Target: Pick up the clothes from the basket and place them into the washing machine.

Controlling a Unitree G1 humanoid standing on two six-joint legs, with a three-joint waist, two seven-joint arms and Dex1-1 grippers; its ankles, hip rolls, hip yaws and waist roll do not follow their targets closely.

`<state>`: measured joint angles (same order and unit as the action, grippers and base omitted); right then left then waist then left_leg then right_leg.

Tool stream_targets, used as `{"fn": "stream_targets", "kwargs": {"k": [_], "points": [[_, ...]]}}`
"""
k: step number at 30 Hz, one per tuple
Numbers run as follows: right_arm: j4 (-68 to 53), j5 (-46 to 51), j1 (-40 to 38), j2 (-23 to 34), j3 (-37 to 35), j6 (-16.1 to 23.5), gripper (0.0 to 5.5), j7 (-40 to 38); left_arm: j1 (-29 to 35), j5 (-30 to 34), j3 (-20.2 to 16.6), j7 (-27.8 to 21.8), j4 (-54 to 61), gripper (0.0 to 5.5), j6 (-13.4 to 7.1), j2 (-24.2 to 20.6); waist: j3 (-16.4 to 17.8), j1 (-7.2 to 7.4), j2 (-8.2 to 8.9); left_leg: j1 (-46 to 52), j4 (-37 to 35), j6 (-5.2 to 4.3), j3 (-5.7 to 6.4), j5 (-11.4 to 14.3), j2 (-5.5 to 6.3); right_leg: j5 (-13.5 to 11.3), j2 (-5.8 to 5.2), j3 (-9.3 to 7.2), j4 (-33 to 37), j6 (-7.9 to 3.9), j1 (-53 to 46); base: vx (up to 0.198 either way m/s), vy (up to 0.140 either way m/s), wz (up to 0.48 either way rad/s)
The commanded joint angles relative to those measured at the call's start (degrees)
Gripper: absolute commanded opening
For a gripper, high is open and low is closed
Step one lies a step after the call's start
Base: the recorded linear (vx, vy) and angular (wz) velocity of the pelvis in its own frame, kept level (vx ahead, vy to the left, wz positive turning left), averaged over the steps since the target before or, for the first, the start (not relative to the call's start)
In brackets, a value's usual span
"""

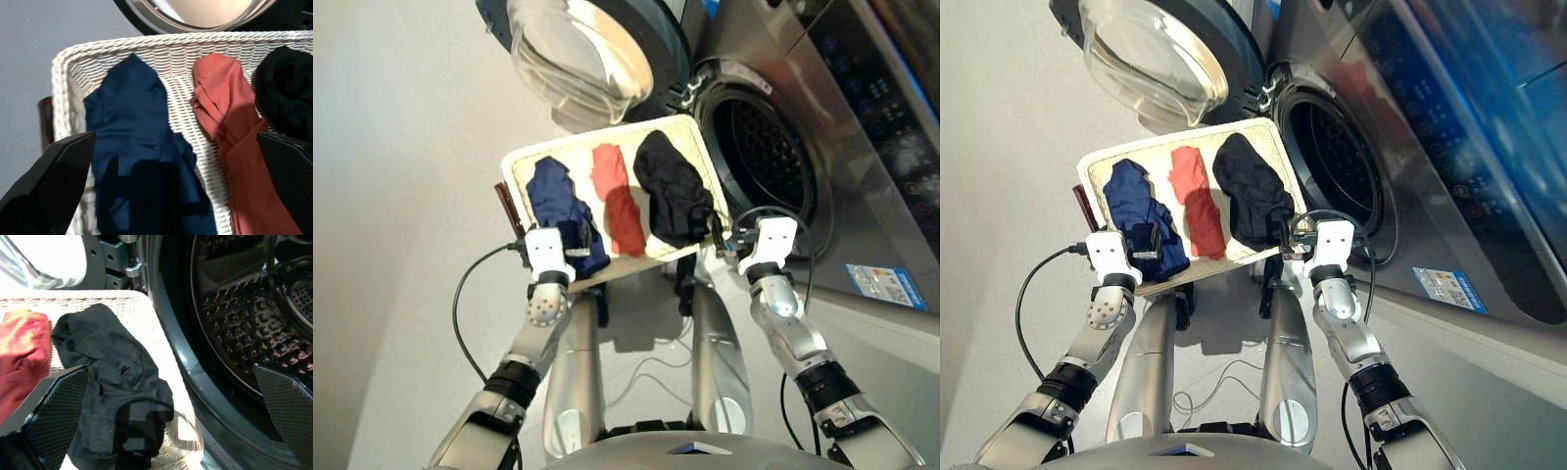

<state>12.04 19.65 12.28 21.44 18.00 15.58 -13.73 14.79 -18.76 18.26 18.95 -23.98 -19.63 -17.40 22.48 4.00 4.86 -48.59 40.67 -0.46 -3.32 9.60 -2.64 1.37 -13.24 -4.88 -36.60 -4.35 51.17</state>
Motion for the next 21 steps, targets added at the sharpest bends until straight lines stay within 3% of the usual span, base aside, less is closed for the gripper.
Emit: {"fn": "stream_targets", "kwargs": {"k": [1, 10, 21], "points": [[-6.27, 1.12, -0.67, 0.71, -1.37, 4.88, 5.50, -1.32, 0.30, 3.87, 1.37, 2.58, 1.43, 5.50, -2.34, -0.49, -3.44, 0.22, -0.96, -5.88, 5.62, 0.25, 1.65, 2.01, -1.24, 4.94, -0.49, 3.26, -4.72, -0.19, 0.60, -0.055, -0.012, -0.056], [-7.02, 0.88, 1.28, 0.56, -1.97, 5.01, 5.50, -2.81, 6.76, 6.79, 1.11, 7.58, -3.10, 5.50, -0.92, -1.20, -4.16, 1.02, -0.58, -12.43, 8.87, 0.15, 1.96, 1.95, -2.05, 5.10, -0.02, 3.75, -8.53, 0.13, 7.57, -0.056, -0.012, -0.032], [-8.97, 0.64, 0.11, 0.93, -2.48, 5.22, 5.50, -2.31, 13.90, 12.74, 1.83, 13.94, -15.59, 5.50, 4.35, -1.46, -5.56, 2.89, -0.27, -16.81, 9.44, 0.17, 2.67, 1.18, -2.50, 5.06, 0.36, 3.96, -9.84, 0.29, 12.40, 0.000, 0.000, 0.000]]}}
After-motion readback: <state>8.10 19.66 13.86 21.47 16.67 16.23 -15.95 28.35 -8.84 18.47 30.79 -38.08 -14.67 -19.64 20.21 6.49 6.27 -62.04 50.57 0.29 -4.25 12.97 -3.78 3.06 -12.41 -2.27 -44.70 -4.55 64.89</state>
